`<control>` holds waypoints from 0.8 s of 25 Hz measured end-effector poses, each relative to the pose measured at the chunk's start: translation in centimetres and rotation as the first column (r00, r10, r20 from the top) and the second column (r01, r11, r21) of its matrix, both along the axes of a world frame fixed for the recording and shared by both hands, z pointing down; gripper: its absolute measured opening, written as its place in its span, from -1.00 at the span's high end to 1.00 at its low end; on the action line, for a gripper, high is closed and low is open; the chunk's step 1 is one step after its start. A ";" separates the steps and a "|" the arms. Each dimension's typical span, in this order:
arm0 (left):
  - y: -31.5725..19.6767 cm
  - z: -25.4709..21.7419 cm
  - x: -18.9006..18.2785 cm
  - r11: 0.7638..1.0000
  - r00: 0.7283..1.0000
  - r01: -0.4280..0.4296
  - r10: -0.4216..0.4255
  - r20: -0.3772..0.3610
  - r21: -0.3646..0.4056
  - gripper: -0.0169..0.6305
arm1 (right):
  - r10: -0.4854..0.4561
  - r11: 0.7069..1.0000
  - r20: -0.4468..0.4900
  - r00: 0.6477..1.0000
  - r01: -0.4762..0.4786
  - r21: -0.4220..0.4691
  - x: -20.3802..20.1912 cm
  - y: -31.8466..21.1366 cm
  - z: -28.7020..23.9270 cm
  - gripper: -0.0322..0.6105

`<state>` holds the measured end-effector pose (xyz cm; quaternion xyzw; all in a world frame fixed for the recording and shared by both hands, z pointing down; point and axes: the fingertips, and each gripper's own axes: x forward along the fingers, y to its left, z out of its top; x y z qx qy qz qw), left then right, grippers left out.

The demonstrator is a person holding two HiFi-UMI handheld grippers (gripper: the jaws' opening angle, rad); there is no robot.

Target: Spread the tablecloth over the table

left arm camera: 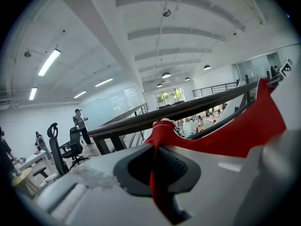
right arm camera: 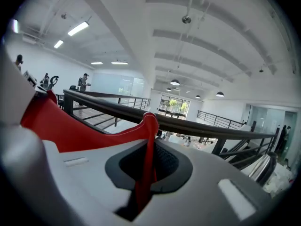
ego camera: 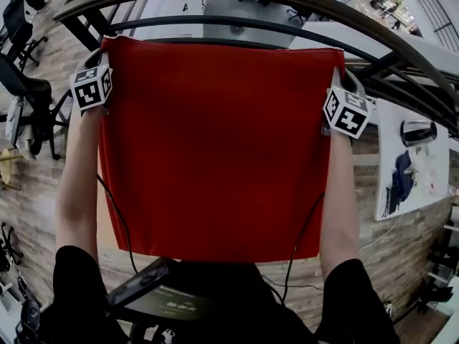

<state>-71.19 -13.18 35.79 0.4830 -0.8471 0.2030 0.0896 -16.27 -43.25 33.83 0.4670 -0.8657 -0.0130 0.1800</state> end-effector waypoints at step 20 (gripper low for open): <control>-19.4 10.9 -11.5 0.988 0.995 -0.099 0.097 -0.021 -0.115 0.91 | 0.049 0.998 -0.270 0.961 -0.039 0.042 -12.3 -16.8 11.7 0.85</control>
